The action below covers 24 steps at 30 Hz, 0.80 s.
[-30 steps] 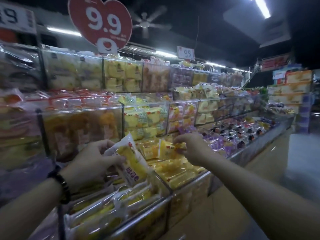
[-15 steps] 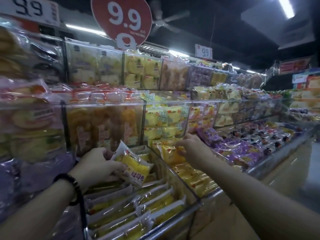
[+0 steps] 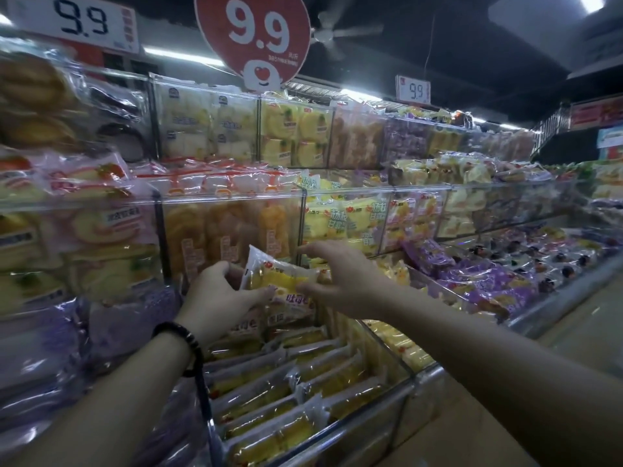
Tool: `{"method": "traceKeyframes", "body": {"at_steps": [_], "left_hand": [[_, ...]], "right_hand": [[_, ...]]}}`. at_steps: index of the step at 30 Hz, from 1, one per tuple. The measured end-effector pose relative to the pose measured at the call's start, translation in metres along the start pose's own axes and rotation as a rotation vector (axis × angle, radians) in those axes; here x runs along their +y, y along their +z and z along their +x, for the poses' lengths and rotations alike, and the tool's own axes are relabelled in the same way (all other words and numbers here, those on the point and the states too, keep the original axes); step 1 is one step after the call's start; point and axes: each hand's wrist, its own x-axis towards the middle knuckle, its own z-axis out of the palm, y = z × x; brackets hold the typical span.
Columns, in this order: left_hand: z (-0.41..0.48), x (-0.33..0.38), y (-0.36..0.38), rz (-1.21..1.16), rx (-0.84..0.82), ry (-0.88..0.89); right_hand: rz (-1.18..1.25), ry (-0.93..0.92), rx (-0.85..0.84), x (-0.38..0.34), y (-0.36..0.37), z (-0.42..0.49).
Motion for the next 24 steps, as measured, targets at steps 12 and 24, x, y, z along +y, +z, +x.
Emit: {"method": "traceKeyframes", "body": {"at_steps": [12,24], "left_hand": [[0.005,-0.019,-0.001,0.359,-0.118,0.301],[0.01,-0.024,0.008,0.62,-0.279,0.323]], "right_hand": [[-0.269,-0.002,-0.173,-0.007,0.042,0.014],[-0.252,0.009,-0.265,-0.012,0.03,0.008]]}}
